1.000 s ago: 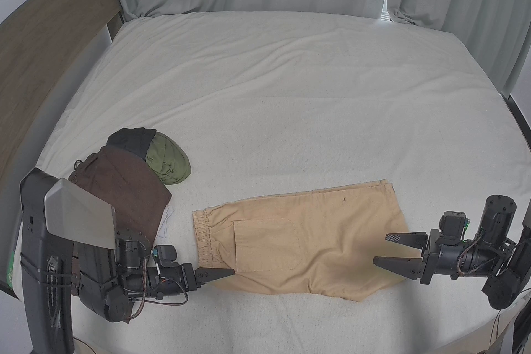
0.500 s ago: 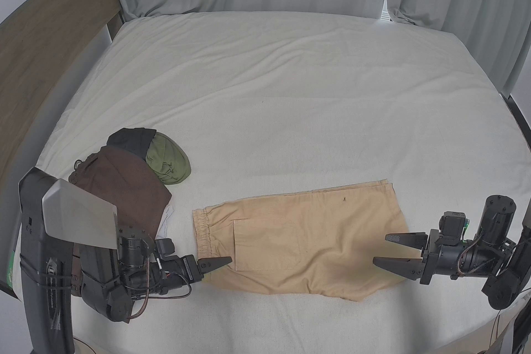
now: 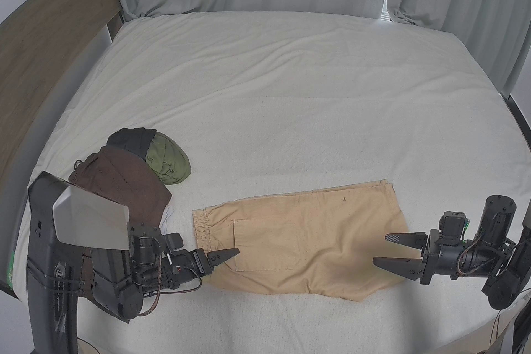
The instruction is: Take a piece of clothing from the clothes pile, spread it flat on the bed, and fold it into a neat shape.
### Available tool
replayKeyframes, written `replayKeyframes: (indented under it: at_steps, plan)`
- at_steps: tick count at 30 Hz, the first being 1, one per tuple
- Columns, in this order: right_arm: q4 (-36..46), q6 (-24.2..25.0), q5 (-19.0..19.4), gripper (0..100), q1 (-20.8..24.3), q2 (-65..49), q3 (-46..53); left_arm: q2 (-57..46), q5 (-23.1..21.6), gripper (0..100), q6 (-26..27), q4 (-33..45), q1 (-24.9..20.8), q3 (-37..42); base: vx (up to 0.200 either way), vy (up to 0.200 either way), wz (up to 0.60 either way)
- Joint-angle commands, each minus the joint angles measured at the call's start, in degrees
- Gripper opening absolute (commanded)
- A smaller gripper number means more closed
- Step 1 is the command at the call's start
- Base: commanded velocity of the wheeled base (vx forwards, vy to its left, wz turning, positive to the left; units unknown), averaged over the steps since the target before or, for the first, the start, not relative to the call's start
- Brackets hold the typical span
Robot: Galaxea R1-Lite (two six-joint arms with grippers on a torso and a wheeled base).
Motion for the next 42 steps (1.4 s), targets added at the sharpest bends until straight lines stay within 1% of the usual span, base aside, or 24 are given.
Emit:
replayKeyframes:
  at_steps: [1,7,14,20,24,31,38,42]
  plan:
    - [-0.01,0.04,0.02,100,0.09,0.08,-0.03,0.56,0.16,0,-0.36,-0.08,-0.23,-0.01,0.0,0.0,0.0]
    - [-0.01,-0.05,0.02,100,0.09,0.17,0.06,0.21,0.07,0,-0.53,-0.17,0.12,0.43,0.0,0.0,0.0]
    - [-0.01,-0.05,0.02,100,0.0,0.26,0.06,-1.28,0.07,0,0.17,-0.17,1.61,0.52,0.0,0.0,0.0]
    - [-0.01,-0.05,0.02,100,0.0,0.26,0.14,-3.83,-0.01,0,0.17,-0.26,2.32,0.52,0.0,0.0,0.0]
    - [-0.01,-0.05,0.02,100,0.0,0.26,0.14,-6.56,-0.01,0,1.31,-0.17,2.67,0.87,0.0,0.0,0.0]
    - [-0.01,-0.05,0.02,100,-0.08,0.34,0.14,-9.2,0.16,0,2.1,-0.17,3.11,3.24,0.0,0.0,0.0]
    - [-0.01,-0.05,0.02,100,-0.08,0.43,0.06,-9.37,-0.45,0,6.85,-0.08,6.62,3.68,0.0,0.0,0.0]
    - [-0.01,-0.05,0.02,100,-0.17,0.43,-0.03,-9.9,-0.98,0,7.11,-0.08,7.33,4.91,0.0,0.0,0.0]
